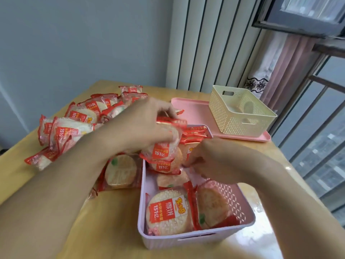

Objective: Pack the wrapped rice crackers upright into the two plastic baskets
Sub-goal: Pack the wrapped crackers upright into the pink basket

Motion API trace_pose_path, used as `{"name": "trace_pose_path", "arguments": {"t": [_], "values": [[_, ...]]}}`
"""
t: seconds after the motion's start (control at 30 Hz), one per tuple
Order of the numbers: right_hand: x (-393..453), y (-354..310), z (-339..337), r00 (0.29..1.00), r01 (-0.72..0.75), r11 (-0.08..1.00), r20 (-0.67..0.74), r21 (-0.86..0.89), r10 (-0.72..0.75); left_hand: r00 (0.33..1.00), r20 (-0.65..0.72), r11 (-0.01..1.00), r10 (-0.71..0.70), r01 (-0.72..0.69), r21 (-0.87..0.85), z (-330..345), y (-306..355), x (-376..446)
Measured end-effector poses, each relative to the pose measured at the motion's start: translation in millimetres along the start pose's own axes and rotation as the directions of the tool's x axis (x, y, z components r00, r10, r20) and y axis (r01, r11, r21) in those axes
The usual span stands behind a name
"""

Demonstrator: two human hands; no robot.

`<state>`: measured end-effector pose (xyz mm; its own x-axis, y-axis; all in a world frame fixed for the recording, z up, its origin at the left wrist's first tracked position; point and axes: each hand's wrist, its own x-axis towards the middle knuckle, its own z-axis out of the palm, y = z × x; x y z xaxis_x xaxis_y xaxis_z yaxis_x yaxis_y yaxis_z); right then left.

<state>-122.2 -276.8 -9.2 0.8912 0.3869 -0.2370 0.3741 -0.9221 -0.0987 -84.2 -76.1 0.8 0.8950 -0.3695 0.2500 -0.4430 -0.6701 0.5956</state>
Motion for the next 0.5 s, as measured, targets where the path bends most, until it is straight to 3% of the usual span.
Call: {"name": "trace_pose_path", "arguments": {"t": [0.1,0.3,0.4,0.5], "values": [[15.2,-15.9,8.7,0.989,-0.022,0.995,0.143,-0.094,0.036,0.994,0.099,0.988,0.037,-0.051,0.149,15.8,-2.0,2.1],[19.4,-35.5,16.6,0.976,-0.07,0.985,0.196,-0.155,0.1,0.994,0.105,0.972,-0.01,-0.015,0.234,26.8,-4.0,1.2],[28.3,-33.3,20.4,0.956,-0.128,0.99,0.257,-0.059,0.139,0.994,0.11,0.968,-0.014,-0.014,0.252,27.6,-2.7,-0.6],[43.0,-22.3,22.0,0.922,-0.323,0.934,0.272,0.15,0.275,0.994,0.111,0.964,-0.021,-0.009,0.267,28.4,-2.3,-2.1]]}}
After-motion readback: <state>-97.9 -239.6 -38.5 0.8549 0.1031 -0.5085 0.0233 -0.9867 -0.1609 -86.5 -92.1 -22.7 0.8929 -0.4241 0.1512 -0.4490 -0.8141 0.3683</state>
